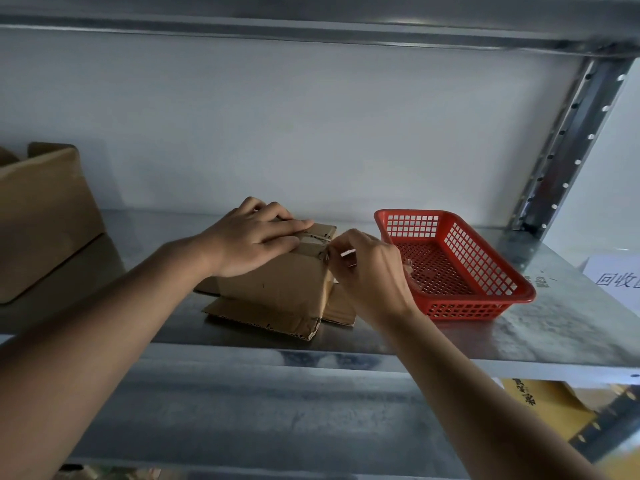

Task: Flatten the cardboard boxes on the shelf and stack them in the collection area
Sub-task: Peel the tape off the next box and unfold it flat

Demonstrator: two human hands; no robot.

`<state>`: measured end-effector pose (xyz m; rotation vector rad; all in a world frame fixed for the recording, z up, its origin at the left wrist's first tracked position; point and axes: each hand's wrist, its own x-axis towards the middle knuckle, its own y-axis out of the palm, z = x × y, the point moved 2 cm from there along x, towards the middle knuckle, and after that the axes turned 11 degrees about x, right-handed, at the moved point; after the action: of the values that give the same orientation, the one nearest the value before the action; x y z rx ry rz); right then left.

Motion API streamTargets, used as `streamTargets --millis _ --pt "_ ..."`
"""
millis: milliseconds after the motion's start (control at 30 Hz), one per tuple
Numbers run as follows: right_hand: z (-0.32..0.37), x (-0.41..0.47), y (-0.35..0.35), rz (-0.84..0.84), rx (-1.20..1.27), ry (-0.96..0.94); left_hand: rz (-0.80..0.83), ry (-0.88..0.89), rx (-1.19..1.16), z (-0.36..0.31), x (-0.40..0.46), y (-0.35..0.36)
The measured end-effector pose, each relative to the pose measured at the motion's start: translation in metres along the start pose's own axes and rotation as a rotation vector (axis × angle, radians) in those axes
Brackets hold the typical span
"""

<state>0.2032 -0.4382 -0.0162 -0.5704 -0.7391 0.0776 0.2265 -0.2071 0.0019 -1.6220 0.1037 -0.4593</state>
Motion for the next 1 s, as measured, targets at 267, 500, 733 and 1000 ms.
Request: streamTargets --millis 267,500,733,1000 --pt "-0.007 -0.013 0.011 -0.160 0.182 0.147 0.018 -0.005 0.007 -0.003 0.000 -0.001" --pt "-0.006 -0.005 0.009 -0.101 0.137 0.072 0.015 -0.026 -0.013 -0.002 0.000 0.000" --pt "0.002 0.012 -0.004 0.147 -0.200 -0.155 -0.012 -0.015 -0.013 -0.001 -0.003 0.000" --pt "-0.009 -0.003 -0.002 -0.069 0.096 -0.028 0.010 -0.028 0.008 -0.004 -0.002 -0.001"
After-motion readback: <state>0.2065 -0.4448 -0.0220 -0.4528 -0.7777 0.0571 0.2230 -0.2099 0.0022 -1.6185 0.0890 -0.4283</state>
